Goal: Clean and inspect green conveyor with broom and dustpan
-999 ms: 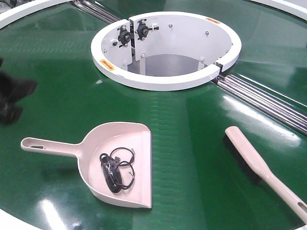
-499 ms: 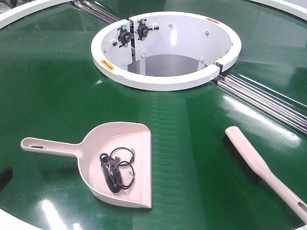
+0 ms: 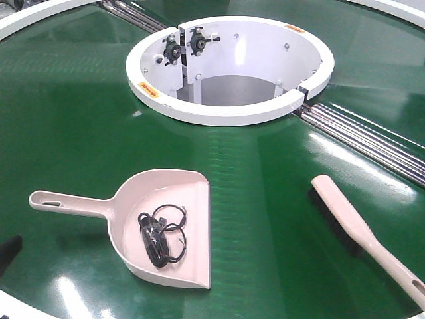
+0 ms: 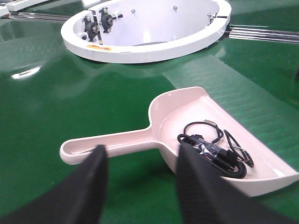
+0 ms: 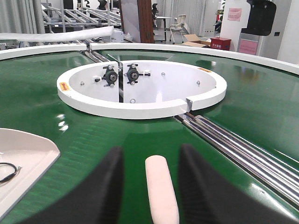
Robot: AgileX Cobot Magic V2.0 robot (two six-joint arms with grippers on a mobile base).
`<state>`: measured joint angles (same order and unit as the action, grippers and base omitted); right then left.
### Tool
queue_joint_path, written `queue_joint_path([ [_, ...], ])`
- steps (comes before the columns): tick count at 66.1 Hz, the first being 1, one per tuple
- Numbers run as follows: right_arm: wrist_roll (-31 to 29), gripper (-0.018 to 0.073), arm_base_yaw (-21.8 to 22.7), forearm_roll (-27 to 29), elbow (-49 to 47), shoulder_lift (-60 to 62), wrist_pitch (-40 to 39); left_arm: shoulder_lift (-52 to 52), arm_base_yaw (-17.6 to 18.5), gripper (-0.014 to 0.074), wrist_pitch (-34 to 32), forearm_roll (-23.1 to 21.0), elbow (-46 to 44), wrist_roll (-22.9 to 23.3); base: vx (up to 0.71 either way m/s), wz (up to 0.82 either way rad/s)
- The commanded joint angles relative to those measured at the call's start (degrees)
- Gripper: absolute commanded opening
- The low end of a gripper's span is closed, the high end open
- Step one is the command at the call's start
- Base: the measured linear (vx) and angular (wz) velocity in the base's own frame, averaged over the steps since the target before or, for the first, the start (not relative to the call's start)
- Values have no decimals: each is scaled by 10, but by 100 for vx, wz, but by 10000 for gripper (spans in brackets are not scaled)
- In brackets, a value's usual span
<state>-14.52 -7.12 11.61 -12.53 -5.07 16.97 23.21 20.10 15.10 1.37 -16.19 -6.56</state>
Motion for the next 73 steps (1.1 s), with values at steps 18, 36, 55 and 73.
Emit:
queue_joint_path([
  [18,-1,-10,0,49,-15,-6,-37,3,2,-8,-42,-5,-16,6,0,0],
  [36,-1,-10,0,56,-15,-6,-37,3,2,-8,-42,-5,-16,6,0,0],
  [55,-1,-10,0,56,-15,-6,-37,-3,2,-8,-40,-4,-2,6,0,0],
  [73,-1,-10,0,56,-15,-6,-37,-146,-122,-7,-59,-21,64,7,0,0],
])
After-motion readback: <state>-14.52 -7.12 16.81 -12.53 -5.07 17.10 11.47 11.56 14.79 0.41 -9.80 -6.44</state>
